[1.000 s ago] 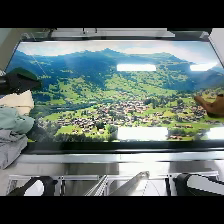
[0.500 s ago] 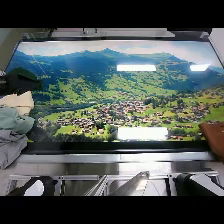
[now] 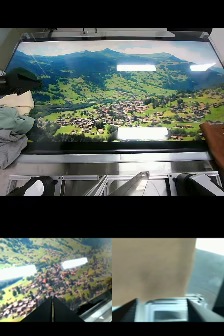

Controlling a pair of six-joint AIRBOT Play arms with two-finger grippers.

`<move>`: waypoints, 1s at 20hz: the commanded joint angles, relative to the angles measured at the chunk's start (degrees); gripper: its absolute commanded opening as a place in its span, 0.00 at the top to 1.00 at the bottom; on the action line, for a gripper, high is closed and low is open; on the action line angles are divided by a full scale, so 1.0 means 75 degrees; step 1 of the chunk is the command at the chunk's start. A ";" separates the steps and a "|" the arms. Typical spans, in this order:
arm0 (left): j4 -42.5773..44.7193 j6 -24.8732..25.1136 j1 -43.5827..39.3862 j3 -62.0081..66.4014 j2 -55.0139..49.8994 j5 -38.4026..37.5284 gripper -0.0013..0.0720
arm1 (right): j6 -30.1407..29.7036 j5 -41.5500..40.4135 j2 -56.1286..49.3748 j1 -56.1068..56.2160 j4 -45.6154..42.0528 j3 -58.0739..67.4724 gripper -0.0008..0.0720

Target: Fold the shirts.

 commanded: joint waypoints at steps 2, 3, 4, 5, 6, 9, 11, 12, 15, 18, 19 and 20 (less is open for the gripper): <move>-0.0475 0.0003 0.0009 0.0093 -0.0006 0.0020 0.96 | -0.0347 -0.0134 0.0361 0.1233 0.1781 0.0420 0.94; -0.0452 0.0003 0.0009 0.0213 -0.0006 0.0026 0.96 | -0.0420 -0.0326 0.0449 0.1728 0.2288 0.0440 0.95; -0.0434 0.0003 0.0009 0.0344 -0.0003 0.0023 0.96 | -0.0525 -0.0501 0.0560 0.2285 0.2850 0.0440 0.95; -0.0428 -0.0003 0.0012 0.0490 0.0000 -0.0044 0.96 | -0.0734 -0.0548 0.0659 0.2836 0.3360 0.0440 0.95; -0.0420 0.0000 0.0009 0.0600 0.0023 -0.0198 0.96 | -0.0863 -0.0510 0.0807 0.3483 0.3815 0.0405 0.95; -0.0428 -0.0134 0.0009 0.0087 0.0600 -0.0423 0.97 | -0.0901 -0.0522 0.1652 0.5744 0.4523 -0.0012 0.95; -0.0414 -0.0300 0.0009 -0.0982 0.1387 -0.0402 0.96 | -0.0895 -0.0586 0.2407 0.7321 0.4741 -0.0548 0.95; -0.0417 -0.0356 0.0009 -0.1620 0.1807 -0.0618 0.96 | -0.0819 -0.0586 0.2841 0.8180 0.4733 -0.0901 0.95; -0.0417 -0.0495 -0.0102 -0.3314 0.2975 -0.0930 0.96 | -0.0417 -0.1268 0.3786 1.0057 0.4672 -0.1906 0.95; -0.0425 -0.0772 -0.0102 -0.4176 0.3832 -0.0944 0.96 | -0.0195 -0.1632 0.3940 1.0727 0.4759 -0.2267 0.95; -0.0420 -0.0828 -0.0102 -0.4351 0.4045 -0.0959 0.96 | -0.0125 -0.1577 0.3934 1.0751 0.4986 -0.2267 0.95; -0.0423 -0.0918 -0.0102 -0.4511 0.4261 -0.0968 0.96 | -0.0122 -0.1577 0.3931 1.0765 0.5202 -0.2264 0.95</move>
